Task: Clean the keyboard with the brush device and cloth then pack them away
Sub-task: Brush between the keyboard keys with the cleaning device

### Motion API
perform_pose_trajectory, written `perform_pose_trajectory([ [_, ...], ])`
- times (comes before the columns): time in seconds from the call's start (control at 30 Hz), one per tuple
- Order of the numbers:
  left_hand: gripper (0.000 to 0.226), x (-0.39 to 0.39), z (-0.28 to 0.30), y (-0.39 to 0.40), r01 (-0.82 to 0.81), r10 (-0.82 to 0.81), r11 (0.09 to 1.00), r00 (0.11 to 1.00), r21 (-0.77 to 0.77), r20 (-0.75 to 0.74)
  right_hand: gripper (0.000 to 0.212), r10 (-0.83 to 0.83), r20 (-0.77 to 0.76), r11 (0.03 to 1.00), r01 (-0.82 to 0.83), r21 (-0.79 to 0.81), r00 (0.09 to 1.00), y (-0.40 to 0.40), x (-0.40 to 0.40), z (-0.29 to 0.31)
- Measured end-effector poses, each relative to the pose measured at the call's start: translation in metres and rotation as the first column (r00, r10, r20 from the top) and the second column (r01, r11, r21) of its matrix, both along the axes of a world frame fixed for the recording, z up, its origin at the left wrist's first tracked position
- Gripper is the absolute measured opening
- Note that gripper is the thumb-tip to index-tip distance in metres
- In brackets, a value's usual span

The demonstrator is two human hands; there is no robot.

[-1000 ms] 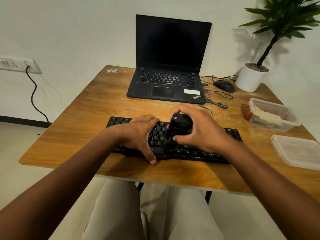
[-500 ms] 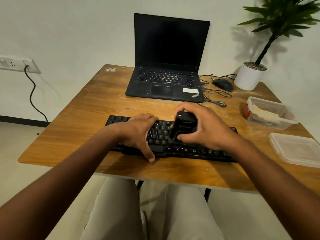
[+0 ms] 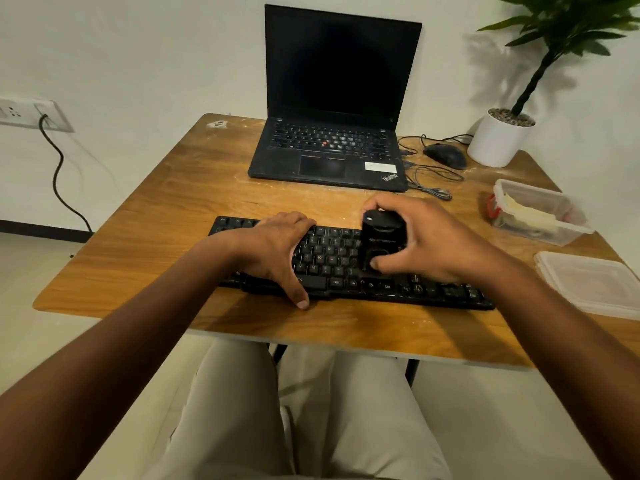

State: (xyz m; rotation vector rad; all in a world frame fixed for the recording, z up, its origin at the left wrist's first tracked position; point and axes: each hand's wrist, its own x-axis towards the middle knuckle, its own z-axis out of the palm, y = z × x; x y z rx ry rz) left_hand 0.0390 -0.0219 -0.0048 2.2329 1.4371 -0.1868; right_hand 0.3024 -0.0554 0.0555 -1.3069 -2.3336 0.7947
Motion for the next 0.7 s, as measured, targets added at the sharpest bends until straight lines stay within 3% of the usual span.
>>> perform_pose_trajectory([
  [0.07,0.152,-0.001,0.0,0.001,-0.002,0.002,1.0,1.0,-0.002,0.0,0.052,0.009,-0.096,1.0,-0.01,-0.013,0.995,0.0,-0.017,-0.006],
  [0.17,0.151,-0.002,-0.001,0.003,-0.003,0.003,1.0,1.0,0.001,0.003,0.051,0.055,-0.108,0.998,-0.059,-0.031,0.993,0.003,-0.028,-0.017],
  [0.4,0.152,0.001,0.0,0.0,-0.004,0.004,1.0,1.0,-0.002,-0.008,0.053,0.063,0.23,0.997,-0.048,-0.068,0.971,0.014,0.004,0.001],
  [0.47,0.153,0.001,0.001,0.0,-0.005,0.005,1.0,1.0,-0.003,-0.009,0.053,0.034,0.183,0.999,-0.027,-0.037,0.983,0.014,0.002,0.005],
  [0.6,0.152,0.0,0.0,0.002,-0.004,0.004,1.0,1.0,0.002,0.0,0.052,0.013,-0.085,1.0,-0.015,-0.019,0.996,0.005,-0.024,-0.007],
  [0.7,0.151,-0.001,-0.002,0.003,-0.001,0.001,1.0,1.0,-0.006,0.006,0.051,0.055,-0.132,0.997,-0.061,-0.042,0.99,-0.001,-0.03,-0.023],
])
